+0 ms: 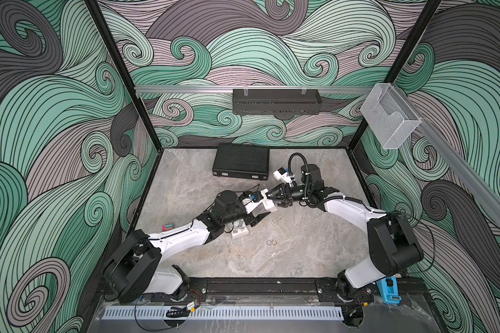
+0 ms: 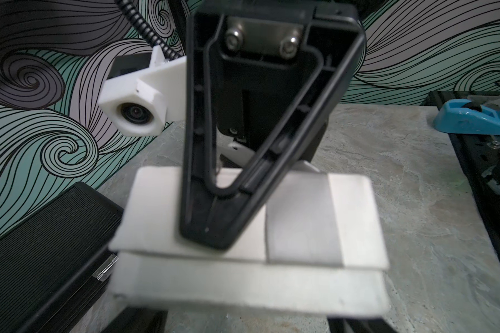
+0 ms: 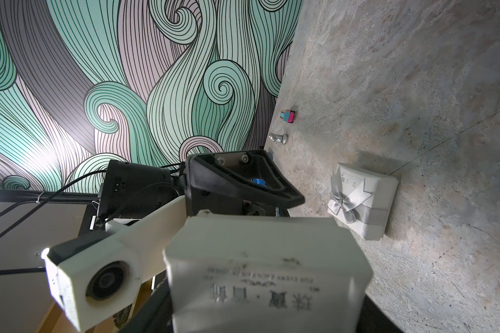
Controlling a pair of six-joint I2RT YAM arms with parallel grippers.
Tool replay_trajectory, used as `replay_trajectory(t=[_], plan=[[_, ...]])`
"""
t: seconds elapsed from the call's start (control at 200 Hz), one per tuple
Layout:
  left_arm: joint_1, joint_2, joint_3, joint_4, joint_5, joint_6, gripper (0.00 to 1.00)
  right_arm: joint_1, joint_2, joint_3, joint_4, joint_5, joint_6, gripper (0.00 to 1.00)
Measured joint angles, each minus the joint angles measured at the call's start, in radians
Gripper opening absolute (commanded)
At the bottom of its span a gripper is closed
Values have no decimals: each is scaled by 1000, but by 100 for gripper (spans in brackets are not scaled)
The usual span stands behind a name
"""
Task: Take the rings out of the lift-off lid box
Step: Open the lid on the jewelry box.
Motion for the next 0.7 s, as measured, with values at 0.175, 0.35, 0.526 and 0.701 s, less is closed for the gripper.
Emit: replay_trajectory(t=[0.175,0.35,0.526,0.701], plan=[[0,0,0,0,0,6,77,5,0,0,0,-1,-3,69],[0,0,0,-3,0,8,70,5,0,-1,1,-1,-3,69],[0,0,2,-14,1,13,67,5,0,-6,4,-1,-3,69],[0,0,9,-29,1,15,66,5,0,-8,5,0,-4,70]])
